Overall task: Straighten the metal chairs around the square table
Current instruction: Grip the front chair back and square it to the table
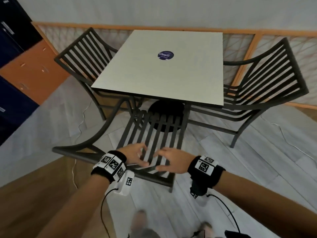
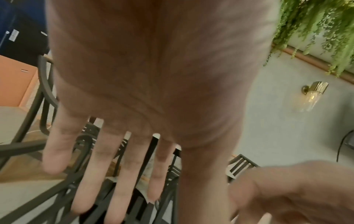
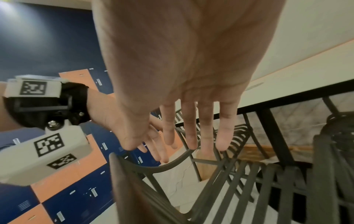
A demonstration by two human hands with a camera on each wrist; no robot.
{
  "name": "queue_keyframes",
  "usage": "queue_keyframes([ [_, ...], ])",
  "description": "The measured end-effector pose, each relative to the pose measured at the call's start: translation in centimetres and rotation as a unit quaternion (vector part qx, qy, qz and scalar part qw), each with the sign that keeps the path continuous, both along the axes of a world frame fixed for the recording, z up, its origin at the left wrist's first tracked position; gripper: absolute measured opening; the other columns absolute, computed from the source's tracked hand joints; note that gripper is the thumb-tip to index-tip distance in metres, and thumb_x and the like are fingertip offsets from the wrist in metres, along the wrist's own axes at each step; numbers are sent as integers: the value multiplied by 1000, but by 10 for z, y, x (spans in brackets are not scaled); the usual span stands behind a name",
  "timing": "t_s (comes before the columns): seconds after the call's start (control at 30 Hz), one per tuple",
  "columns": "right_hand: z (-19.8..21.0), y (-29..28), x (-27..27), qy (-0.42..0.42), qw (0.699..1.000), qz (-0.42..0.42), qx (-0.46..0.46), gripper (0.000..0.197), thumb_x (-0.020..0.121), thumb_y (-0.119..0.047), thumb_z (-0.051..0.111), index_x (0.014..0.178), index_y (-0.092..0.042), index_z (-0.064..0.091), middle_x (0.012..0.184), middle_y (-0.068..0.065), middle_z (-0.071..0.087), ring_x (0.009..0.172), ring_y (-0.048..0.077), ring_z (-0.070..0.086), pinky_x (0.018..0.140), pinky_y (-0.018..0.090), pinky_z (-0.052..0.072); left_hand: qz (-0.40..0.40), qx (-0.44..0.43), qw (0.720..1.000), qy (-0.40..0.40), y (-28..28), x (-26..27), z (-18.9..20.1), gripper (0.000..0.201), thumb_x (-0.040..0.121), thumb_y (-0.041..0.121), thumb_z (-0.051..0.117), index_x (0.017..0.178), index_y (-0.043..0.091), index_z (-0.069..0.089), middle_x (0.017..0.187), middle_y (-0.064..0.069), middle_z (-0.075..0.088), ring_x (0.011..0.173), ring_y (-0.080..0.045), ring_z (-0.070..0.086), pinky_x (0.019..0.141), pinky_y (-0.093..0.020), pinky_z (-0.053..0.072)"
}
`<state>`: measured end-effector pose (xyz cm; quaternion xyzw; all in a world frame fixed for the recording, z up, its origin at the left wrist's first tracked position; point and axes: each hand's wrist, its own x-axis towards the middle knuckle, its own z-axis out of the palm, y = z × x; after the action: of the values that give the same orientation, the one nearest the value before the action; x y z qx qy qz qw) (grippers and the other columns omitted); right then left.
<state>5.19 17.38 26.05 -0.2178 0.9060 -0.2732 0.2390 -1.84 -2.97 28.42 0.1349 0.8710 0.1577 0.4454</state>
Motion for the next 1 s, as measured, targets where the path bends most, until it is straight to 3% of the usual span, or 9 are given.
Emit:
queue_keyframes([
  [0.07,-8,-35,5,-17,999,-26,-20,56,85,-55,57,129,-22,46,123,9,54,107,23,54,93,39,47,-26,-25,998,-42,-43,-9,0,72,68,33,81,131,25,47,132,-3,56,119,-21,54,96,-33,43],
  [0.17,-23,-79,8,-23,997,-79,-7,54,81,-52,63,126,-23,49,119,5,58,105,21,56,91,37,48,-79,-63,994,-37,-94,-22,-7,72,64,24,84,129,24,54,131,0,55,122,-19,51,101,-32,41],
  [0.27,-36,-115,11,-20,988,-124,85,38,84,-45,58,117,-27,53,111,2,61,101,22,58,84,36,48,-104,-80,991,13,-135,-33,-25,63,64,30,84,122,34,59,128,3,58,116,-20,56,101,-36,45],
  [0.37,-44,-136,18,32,970,-161,180,19,90,-34,46,106,-30,56,98,1,67,92,24,62,76,37,48,-148,-77,983,76,-160,-39,-38,48,77,36,70,122,45,56,118,5,65,111,-19,59,103,-40,43],
  [0.47,-41,-142,23,58,958,-181,215,22,94,-32,45,113,-32,56,96,1,68,89,23,62,67,32,41,-193,-92,968,131,-167,-38,-46,27,89,32,54,114,38,60,101,5,65,106,-22,61,106,-49,35],
  [0.57,-35,-143,24,44,959,-192,203,19,94,-29,47,109,-32,58,91,0,68,85,22,61,65,30,35,-188,-85,966,156,-165,-33,-53,19,88,27,51,100,37,62,90,7,60,102,-24,62,106,-52,31],
  [0.7,-31,-140,32,37,958,-200,204,18,93,-28,48,107,-32,59,85,-3,66,79,18,60,64,27,36,-184,-76,969,149,-159,-28,-58,23,88,21,52,92,36,69,95,7,67,100,-23,63,110,-59,25],
  [0.87,-27,-132,36,40,957,-189,215,17,91,-23,49,103,-29,60,73,-7,53,75,18,58,62,26,33,-182,-72,967,163,-153,-21,-60,23,86,18,54,92,34,69,103,3,66,102,-25,62,108,-62,25],
  [1.0,-28,-127,31,46,960,-162,225,13,91,-24,47,97,-28,58,66,-9,48,64,15,48,49,20,23,-170,-64,968,173,-151,-22,-58,23,86,18,54,95,34,68,101,4,67,101,-25,63,108,-60,26],
])
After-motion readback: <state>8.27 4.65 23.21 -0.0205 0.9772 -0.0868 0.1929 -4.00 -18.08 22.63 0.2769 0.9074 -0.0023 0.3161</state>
